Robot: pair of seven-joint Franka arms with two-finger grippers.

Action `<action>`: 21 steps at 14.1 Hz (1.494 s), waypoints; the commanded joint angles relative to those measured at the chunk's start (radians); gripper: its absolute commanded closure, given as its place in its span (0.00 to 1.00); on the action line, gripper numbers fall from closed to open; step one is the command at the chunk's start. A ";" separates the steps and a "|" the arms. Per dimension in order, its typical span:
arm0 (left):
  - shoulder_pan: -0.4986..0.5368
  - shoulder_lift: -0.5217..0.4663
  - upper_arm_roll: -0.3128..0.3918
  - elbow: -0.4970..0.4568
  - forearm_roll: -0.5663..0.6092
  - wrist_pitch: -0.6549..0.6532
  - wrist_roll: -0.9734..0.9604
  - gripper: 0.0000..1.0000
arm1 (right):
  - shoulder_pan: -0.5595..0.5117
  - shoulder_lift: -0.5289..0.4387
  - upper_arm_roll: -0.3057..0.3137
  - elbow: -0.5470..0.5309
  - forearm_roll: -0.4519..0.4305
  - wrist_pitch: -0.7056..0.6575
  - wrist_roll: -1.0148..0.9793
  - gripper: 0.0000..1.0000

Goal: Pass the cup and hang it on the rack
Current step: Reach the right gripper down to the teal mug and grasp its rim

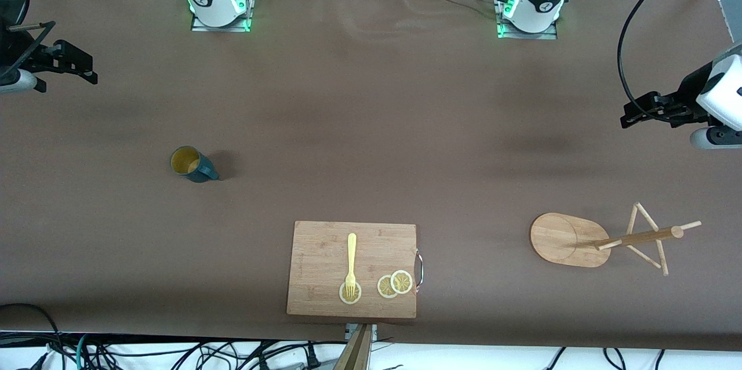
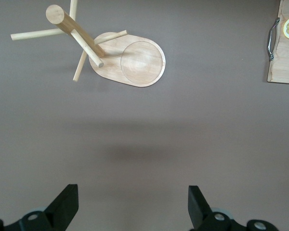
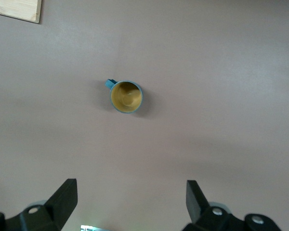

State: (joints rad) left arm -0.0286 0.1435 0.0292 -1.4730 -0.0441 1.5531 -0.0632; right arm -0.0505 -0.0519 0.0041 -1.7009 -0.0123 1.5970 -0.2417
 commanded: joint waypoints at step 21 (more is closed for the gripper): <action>0.004 0.005 0.001 0.013 -0.016 0.004 0.006 0.00 | 0.006 0.263 0.028 -0.551 -0.015 0.963 0.113 0.09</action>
State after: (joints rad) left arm -0.0285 0.1445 0.0293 -1.4724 -0.0441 1.5532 -0.0632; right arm -0.0454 0.2247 0.0276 -2.1966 -0.0245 2.4902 -0.1483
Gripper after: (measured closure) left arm 0.000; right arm 0.053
